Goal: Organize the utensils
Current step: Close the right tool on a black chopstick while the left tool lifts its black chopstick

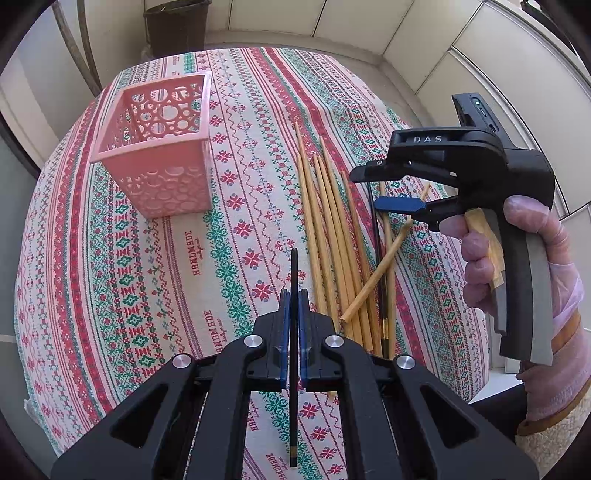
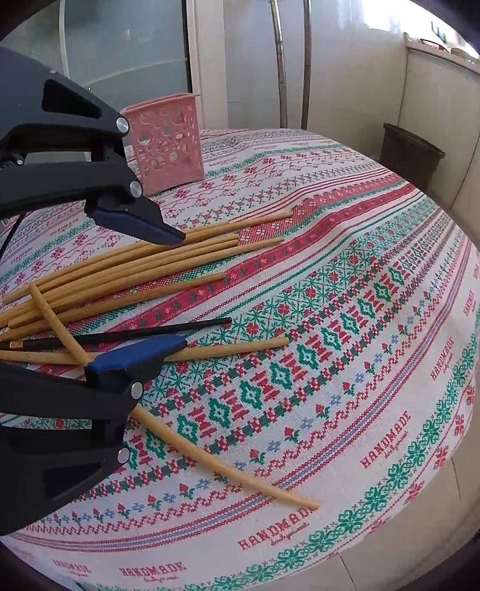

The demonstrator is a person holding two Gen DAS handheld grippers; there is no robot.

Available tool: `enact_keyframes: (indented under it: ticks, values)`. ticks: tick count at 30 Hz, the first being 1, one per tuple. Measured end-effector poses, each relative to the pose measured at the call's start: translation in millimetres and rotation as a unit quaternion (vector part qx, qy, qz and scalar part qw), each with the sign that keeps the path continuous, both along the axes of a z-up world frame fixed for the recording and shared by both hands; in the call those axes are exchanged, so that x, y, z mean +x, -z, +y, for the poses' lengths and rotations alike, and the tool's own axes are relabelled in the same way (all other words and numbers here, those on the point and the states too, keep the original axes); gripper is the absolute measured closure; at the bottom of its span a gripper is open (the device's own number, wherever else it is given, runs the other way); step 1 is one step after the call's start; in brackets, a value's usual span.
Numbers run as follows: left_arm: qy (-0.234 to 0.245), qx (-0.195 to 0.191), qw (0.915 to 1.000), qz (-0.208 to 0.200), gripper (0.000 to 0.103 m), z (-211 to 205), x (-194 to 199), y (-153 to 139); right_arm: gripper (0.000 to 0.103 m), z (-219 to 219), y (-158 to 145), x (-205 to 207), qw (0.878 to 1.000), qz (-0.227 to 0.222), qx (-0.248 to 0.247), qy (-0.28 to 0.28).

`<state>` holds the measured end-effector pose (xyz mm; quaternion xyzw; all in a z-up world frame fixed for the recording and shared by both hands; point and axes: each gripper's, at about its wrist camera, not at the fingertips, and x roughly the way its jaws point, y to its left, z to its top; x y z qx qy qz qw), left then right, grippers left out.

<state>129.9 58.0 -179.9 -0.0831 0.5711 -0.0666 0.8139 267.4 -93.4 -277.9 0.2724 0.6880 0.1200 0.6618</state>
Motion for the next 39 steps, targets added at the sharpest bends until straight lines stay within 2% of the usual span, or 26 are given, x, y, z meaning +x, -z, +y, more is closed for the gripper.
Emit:
enact_keyframes:
  ticks: [3, 7, 12, 15, 21, 23, 25, 28, 31, 36, 38, 39]
  values:
    - [0.0, 0.002, 1.0, -0.004, 0.099, -1, -2, -2, 0.064, 17, -7, -6, 0.997, -0.022, -0.063, -0.044]
    - [0.0, 0.005, 0.9999, -0.01, 0.099, -1, -4, -5, 0.098, 27, -8, -12, 0.986, -0.055, -0.145, -0.061]
    - [-0.008, 0.009, 0.9997, -0.021, 0.099, 3, -9, -10, 0.099, 25, -9, -20, 0.984, -0.086, -0.147, -0.053]
    - [-0.013, -0.001, 0.9986, -0.052, 0.099, 7, -17, -26, 0.099, 21, -24, -33, 0.983, -0.119, -0.136, -0.04]
    - [-0.008, -0.023, 0.9883, -0.151, 0.099, 16, -44, -75, 0.099, -1, -97, -80, 0.97, -0.209, -0.12, -0.029]
    - [0.0, -0.02, 0.9873, -0.158, 0.099, 15, -47, -82, 0.098, -5, -122, -93, 0.964, -0.234, -0.121, -0.03]
    - [0.018, -0.017, 0.9916, -0.127, 0.099, 11, -44, -74, 0.098, -13, -141, -108, 0.96, -0.252, -0.117, -0.027]
    - [0.012, -0.019, 0.9988, -0.044, 0.086, 8, -28, -34, 0.098, -29, -159, -121, 0.954, -0.276, -0.118, -0.017]
    - [-0.001, 0.034, 0.9991, 0.026, 0.086, -1, -3, 16, 0.098, -31, -167, -127, 0.953, -0.28, -0.11, -0.017]
    - [-0.009, 0.075, 0.996, 0.048, 0.085, -16, 31, 44, 0.098, -39, -165, -127, 0.954, -0.281, -0.102, -0.022]
    - [-0.021, 0.083, 0.9936, 0.073, 0.084, -15, 42, 60, 0.098, -43, -164, -126, 0.956, -0.277, -0.096, -0.022]
    - [-0.022, 0.09, 0.9939, 0.061, 0.084, -16, 45, 60, 0.098, -45, -163, -125, 0.957, -0.276, -0.092, -0.022]
